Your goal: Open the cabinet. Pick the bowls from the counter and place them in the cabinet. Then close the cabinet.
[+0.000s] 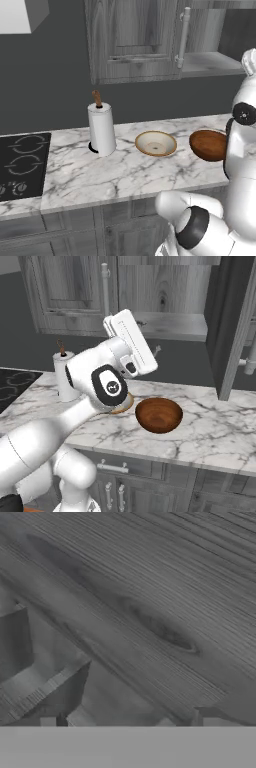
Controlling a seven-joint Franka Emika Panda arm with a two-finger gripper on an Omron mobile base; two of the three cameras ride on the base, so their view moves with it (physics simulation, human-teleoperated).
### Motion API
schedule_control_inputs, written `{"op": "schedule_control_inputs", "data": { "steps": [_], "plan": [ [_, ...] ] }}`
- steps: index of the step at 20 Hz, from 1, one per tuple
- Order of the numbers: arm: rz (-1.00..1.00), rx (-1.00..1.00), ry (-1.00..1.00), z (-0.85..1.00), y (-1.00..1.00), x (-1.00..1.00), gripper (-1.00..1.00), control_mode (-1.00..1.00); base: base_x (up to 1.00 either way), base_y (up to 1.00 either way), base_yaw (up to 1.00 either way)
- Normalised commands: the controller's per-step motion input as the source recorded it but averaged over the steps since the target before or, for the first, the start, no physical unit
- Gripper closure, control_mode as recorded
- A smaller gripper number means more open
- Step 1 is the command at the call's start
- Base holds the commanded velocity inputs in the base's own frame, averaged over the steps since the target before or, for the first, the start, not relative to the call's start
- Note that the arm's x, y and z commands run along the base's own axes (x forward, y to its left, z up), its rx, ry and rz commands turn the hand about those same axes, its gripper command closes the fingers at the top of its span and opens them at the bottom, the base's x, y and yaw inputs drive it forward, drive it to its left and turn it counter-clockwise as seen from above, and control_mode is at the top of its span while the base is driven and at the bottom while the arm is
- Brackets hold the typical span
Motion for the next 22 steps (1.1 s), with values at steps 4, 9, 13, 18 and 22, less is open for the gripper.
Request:
{"op": "schedule_control_inputs", "data": {
  "steps": [4,9,13,18,22],
  "plan": [
    [0.23,-0.5,0.7,0.44,0.53,-0.12,-1.0,-1.0,0.0,0.0,0.0],
    [0.17,-0.45,0.49,0.53,0.49,0.0,-1.0,-1.0,0.0,0.0,0.0],
    [0.01,-0.28,0.15,0.23,0.34,0.0,-1.0,-1.0,0.0,0.0,0.0],
    [0.0,-0.11,0.02,0.09,0.12,0.0,-1.0,-1.0,0.0,0.0,0.0],
    [0.03,-0.08,0.0,0.06,0.28,0.0,-1.0,-1.0,0.0,0.0,0.0]
  ]
}}
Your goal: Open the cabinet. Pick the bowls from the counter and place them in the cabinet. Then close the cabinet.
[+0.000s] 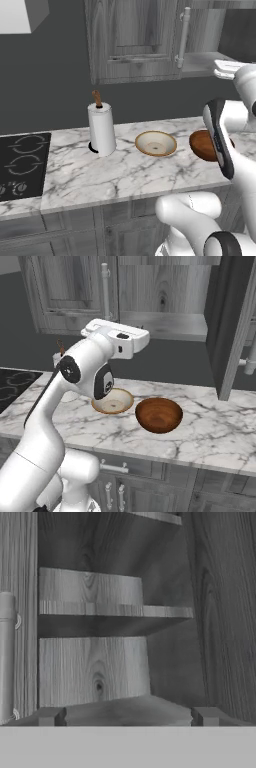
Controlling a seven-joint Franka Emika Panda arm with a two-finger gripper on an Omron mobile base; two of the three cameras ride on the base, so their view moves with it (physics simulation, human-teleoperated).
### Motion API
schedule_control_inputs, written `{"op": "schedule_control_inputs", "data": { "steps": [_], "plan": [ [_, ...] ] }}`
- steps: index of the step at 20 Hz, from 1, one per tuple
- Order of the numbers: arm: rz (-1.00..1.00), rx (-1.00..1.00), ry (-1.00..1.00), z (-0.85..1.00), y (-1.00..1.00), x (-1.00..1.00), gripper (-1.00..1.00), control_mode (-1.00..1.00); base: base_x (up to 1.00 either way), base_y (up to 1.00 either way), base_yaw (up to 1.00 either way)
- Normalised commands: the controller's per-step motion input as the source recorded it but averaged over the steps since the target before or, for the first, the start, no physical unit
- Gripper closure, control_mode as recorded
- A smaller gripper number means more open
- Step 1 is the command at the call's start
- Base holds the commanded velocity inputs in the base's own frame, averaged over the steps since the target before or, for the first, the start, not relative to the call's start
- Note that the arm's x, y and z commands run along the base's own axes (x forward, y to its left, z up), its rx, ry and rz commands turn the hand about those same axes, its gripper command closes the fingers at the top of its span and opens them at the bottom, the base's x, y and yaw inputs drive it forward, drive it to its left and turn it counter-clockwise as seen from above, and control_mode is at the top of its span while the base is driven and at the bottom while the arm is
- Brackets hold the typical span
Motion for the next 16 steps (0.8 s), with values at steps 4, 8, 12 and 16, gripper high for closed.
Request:
{"op": "schedule_control_inputs", "data": {
  "steps": [4,8,12,16],
  "plan": [
    [0.04,-0.08,0.0,0.0,0.52,0.0,-1.0,-1.0,0.0,0.0,0.0],
    [0.06,-0.04,0.0,0.0,0.54,0.0,-1.0,-1.0,0.0,0.0,0.0],
    [0.08,0.0,0.04,0.0,0.53,0.03,-1.0,-1.0,0.0,0.0,0.0],
    [0.06,0.0,0.0,0.0,0.43,0.12,-1.0,-1.0,0.0,0.0,0.0]
  ]
}}
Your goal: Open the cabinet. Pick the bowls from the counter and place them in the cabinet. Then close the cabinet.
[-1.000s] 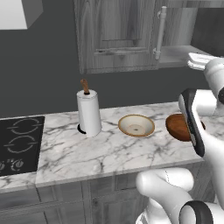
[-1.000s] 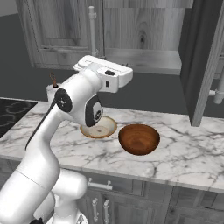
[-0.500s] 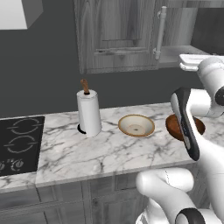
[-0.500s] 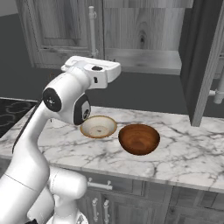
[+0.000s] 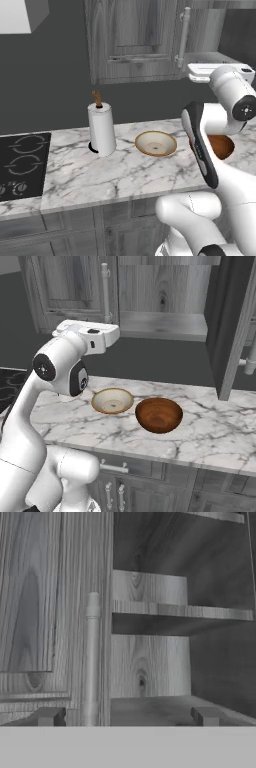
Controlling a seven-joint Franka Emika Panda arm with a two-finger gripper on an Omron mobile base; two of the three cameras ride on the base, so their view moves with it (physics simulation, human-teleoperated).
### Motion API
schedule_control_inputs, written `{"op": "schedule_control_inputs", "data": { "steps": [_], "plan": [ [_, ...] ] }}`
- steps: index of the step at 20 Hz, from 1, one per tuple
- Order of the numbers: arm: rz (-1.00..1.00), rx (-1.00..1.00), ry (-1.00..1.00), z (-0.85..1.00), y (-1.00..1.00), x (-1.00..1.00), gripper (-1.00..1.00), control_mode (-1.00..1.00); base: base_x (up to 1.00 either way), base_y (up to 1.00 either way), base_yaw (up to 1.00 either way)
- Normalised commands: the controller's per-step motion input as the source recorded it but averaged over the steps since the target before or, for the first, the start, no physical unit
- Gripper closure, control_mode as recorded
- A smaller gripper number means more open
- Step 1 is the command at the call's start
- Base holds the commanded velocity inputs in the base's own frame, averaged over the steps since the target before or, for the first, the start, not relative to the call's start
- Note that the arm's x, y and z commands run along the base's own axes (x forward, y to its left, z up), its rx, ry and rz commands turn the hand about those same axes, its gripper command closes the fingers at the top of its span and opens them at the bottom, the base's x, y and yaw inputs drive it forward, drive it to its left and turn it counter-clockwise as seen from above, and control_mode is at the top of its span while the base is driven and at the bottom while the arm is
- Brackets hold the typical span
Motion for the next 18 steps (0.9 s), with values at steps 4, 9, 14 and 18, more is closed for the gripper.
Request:
{"op": "schedule_control_inputs", "data": {
  "steps": [4,9,14,18],
  "plan": [
    [0.12,0.0,0.0,0.0,0.51,0.21,-1.0,-1.0,0.0,0.0,0.0],
    [0.09,0.0,-0.02,0.0,0.31,0.24,-1.0,-1.0,0.0,0.0,0.0],
    [0.07,0.0,-0.03,-0.01,0.03,0.32,-1.0,-1.0,0.0,0.0,0.0],
    [0.04,0.0,-0.09,0.0,-0.05,0.16,-1.0,-1.0,0.0,0.0,0.0]
  ]
}}
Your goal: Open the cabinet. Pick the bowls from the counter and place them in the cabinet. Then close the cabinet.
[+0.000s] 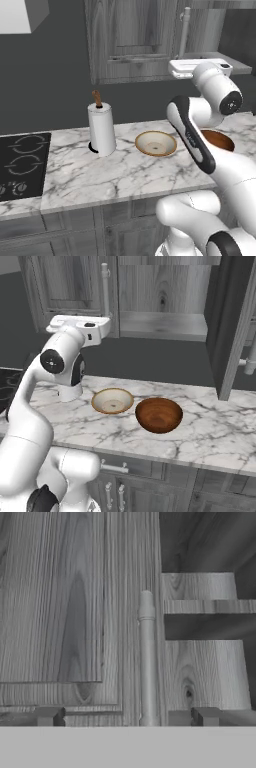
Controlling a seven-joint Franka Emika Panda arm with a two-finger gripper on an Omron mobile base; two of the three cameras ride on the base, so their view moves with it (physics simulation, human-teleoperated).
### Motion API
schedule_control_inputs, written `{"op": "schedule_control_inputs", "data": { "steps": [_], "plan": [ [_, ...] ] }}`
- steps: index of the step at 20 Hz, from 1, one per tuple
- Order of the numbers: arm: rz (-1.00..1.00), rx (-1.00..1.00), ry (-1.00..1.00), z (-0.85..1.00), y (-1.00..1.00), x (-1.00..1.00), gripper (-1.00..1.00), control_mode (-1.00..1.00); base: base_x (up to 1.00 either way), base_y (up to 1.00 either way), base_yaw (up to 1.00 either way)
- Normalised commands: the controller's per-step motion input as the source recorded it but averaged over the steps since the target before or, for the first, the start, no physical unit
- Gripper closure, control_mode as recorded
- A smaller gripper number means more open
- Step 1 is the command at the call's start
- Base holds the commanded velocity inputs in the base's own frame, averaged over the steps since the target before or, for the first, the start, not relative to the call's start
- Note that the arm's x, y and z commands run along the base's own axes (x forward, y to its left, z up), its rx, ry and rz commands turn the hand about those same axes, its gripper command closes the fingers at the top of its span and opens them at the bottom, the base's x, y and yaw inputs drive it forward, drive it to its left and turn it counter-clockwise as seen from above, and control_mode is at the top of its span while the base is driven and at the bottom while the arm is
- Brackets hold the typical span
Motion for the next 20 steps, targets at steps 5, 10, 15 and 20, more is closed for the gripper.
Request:
{"op": "schedule_control_inputs", "data": {
  "steps": [5,10,15,20],
  "plan": [
    [0.0,0.0,-0.1,0.0,-0.19,0.11,-1.0,-1.0,0.0,0.0,0.0],
    [0.0,0.0,-0.08,0.0,-0.04,0.07,-1.0,-1.0,0.0,0.0,0.0],
    [0.0,0.0,-0.01,-0.01,0.0,0.21,-1.0,-1.0,0.0,0.0,0.0],
    [0.0,0.0,0.04,-0.02,0.0,0.33,-1.0,-1.0,0.0,0.0,0.0]
  ]
}}
